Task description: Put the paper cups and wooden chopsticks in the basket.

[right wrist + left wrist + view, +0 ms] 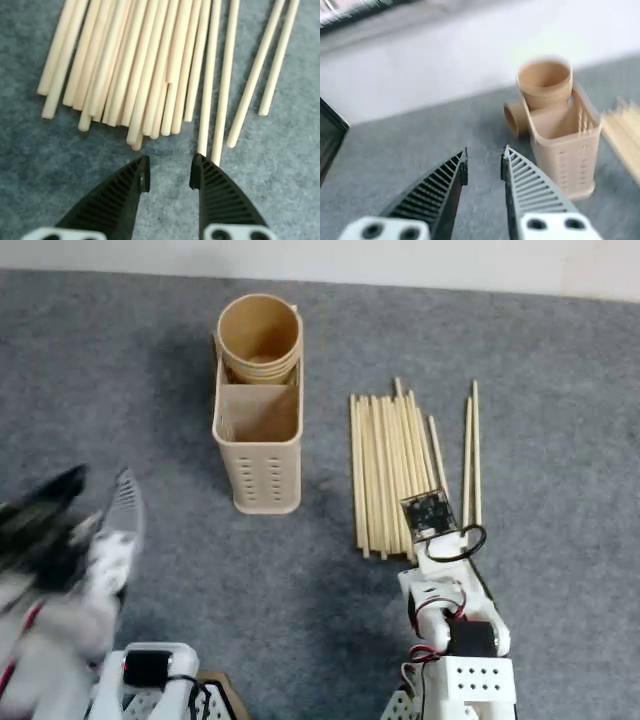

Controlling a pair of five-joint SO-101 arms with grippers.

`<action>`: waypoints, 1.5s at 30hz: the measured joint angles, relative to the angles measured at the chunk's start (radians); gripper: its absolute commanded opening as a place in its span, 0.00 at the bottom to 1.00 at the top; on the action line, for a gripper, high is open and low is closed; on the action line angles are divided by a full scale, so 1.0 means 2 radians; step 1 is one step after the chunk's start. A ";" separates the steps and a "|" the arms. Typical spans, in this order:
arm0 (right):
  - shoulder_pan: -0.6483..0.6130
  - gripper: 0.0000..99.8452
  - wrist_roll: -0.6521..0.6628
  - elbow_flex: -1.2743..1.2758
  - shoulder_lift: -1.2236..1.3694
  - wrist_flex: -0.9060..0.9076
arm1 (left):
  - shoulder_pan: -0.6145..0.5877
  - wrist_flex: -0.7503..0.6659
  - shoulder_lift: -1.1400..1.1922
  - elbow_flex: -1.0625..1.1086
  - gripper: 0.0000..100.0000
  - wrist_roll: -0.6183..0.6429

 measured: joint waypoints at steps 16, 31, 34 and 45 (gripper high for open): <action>0.025 0.15 0.032 -0.234 0.132 0.070 | -0.044 -0.318 -0.350 0.687 0.13 0.021; 0.073 0.15 0.079 -0.534 0.664 -0.002 | -0.051 -0.369 -0.354 0.770 0.13 0.024; 0.097 0.15 0.079 -0.582 0.734 -0.003 | -0.051 -0.369 -0.354 0.770 0.13 0.024; 0.101 0.15 0.078 -0.644 0.841 -0.004 | -0.051 -0.369 -0.354 0.770 0.13 0.024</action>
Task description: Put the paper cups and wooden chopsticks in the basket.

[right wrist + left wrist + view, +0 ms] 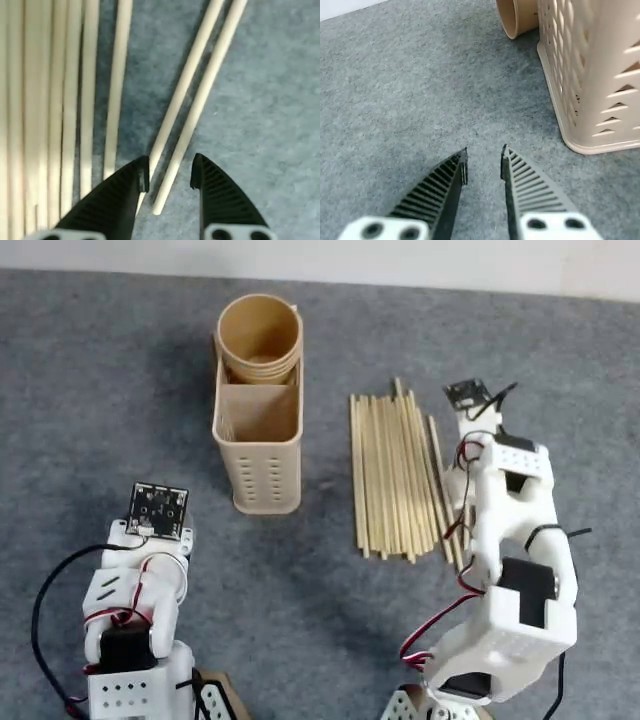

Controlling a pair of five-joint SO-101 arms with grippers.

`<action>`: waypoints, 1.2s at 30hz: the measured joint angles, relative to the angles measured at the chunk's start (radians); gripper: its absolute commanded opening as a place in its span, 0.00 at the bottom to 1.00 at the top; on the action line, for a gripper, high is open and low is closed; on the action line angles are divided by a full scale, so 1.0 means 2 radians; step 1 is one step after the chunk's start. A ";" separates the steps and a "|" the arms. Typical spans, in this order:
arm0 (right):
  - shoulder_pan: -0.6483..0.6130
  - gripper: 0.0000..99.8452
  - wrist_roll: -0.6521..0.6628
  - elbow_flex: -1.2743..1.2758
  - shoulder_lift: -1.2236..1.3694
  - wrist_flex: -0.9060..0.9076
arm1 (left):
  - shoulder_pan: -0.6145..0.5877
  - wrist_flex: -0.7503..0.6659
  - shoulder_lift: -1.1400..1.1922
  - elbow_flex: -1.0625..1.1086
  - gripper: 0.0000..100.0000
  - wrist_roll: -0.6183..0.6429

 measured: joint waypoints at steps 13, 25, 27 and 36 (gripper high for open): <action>0.000 0.19 -0.014 -0.001 -0.009 0.000 | 0.000 0.000 0.000 0.000 0.13 0.000; -0.010 0.12 -0.014 -0.008 0.055 -0.014 | 0.000 0.000 0.000 0.000 0.13 0.000; -0.010 0.01 -0.014 -0.009 0.057 -0.014 | 0.000 0.000 0.000 0.000 0.13 0.000; -0.009 0.00 -0.013 -0.013 0.058 -0.018 | 0.000 0.000 0.000 0.000 0.13 0.000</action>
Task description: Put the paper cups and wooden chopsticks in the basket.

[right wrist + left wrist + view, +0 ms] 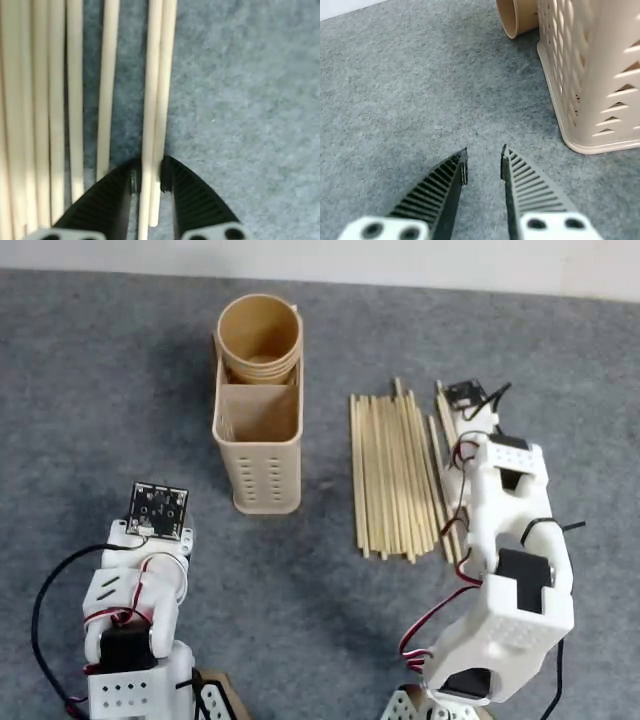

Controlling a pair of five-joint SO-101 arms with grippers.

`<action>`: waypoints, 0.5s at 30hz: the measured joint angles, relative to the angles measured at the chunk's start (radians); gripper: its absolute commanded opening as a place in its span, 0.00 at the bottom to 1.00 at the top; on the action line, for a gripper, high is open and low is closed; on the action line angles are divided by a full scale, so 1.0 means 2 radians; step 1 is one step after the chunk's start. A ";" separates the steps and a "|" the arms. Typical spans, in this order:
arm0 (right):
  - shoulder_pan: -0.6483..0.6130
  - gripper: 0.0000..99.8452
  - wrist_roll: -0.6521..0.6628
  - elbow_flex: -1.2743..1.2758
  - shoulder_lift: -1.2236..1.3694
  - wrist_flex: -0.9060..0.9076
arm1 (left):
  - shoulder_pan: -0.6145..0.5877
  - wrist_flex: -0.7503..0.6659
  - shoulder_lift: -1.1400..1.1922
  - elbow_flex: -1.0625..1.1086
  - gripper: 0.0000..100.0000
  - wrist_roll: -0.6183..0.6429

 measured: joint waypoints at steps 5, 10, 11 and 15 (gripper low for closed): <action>0.000 0.00 -0.063 -0.005 -0.035 0.000 | 0.000 0.000 0.000 0.000 0.13 0.000; -0.016 0.00 -0.133 -0.005 -0.160 -0.001 | 0.000 0.000 0.000 0.002 0.13 0.000; -0.023 0.00 -0.141 -0.005 -0.193 -0.001 | 0.000 0.000 0.000 0.003 0.13 0.000; -0.066 0.00 -0.156 -0.005 -0.326 -0.001 | 0.000 0.000 0.000 0.003 0.13 0.000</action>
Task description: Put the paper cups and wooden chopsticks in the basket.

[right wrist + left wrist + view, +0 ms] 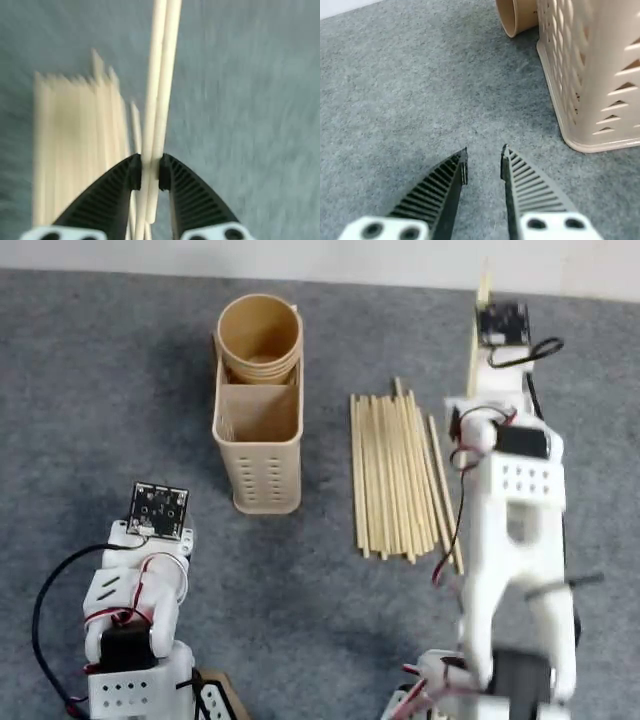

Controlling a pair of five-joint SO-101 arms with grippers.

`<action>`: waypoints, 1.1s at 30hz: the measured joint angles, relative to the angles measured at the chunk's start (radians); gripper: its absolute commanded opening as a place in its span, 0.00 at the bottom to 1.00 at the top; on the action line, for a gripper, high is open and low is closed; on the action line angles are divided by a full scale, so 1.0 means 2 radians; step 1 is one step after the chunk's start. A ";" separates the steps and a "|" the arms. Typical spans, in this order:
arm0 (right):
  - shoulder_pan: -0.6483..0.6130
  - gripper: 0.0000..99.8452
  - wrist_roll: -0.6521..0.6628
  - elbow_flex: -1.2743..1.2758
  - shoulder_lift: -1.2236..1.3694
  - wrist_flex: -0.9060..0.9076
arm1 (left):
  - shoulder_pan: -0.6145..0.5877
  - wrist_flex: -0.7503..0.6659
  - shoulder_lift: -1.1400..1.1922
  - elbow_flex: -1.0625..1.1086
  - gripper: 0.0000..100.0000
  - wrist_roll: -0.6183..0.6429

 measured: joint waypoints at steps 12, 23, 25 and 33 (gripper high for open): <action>-0.229 0.00 -0.034 -0.041 -0.130 -0.107 | 0.000 0.000 0.000 0.000 0.13 0.000; -0.332 0.00 -0.035 -0.068 -0.038 -0.180 | 0.000 0.000 0.000 0.000 0.13 0.000; -0.334 0.00 -0.035 -0.064 -0.020 -0.209 | 0.000 0.000 0.000 0.002 0.13 0.000; -0.334 0.00 -0.035 0.029 -0.019 -0.272 | 0.000 -0.012 0.000 0.011 0.13 0.000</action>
